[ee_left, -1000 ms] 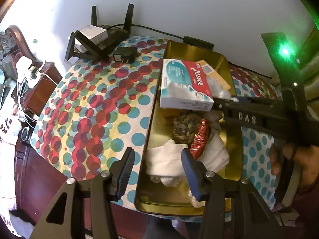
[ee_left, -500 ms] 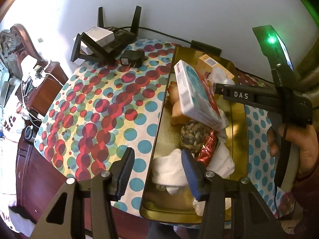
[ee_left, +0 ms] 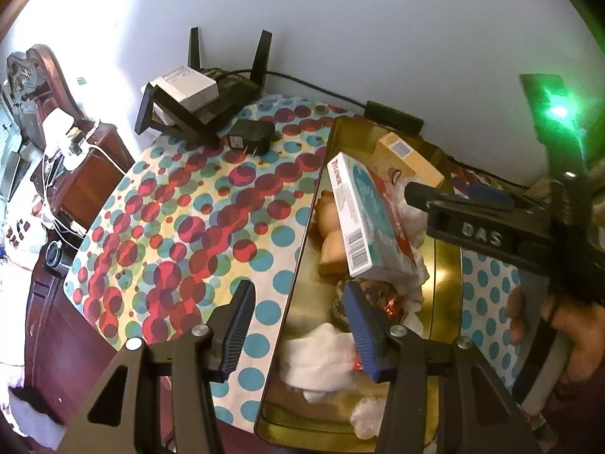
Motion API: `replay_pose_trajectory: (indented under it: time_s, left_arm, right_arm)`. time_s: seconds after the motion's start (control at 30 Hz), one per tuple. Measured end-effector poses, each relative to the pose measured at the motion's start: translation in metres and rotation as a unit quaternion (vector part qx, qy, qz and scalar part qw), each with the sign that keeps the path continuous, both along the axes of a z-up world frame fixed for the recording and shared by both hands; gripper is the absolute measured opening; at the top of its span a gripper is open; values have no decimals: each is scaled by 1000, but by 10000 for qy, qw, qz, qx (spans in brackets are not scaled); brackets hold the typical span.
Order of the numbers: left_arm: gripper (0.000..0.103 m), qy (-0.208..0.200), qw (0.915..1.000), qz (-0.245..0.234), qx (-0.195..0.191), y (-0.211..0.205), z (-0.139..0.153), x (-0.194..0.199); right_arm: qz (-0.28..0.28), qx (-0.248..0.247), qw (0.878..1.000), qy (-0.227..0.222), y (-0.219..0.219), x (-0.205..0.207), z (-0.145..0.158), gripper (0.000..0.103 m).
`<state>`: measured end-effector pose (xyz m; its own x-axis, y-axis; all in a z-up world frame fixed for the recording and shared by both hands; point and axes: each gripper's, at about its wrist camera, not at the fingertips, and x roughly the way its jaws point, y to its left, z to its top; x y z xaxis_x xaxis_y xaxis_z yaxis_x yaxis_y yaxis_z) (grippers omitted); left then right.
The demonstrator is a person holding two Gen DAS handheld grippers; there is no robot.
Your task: Organize objects
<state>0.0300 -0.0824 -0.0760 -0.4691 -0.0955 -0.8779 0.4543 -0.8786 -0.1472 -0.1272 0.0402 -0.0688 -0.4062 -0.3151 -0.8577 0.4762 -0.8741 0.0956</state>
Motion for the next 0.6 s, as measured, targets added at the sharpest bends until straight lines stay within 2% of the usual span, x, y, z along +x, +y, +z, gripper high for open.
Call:
replay_pose_trajectory:
  time_s: [0.2,0.6]
  left_arm:
    - [50,52,10000,31,15,1,3,-5]
    - [50,108,9998,-105,-145,14,11,-12]
  right_arm:
    - [-27,-73,9996,267,7,14,24,93]
    - [-249,41,9989,400,37,33,45,103]
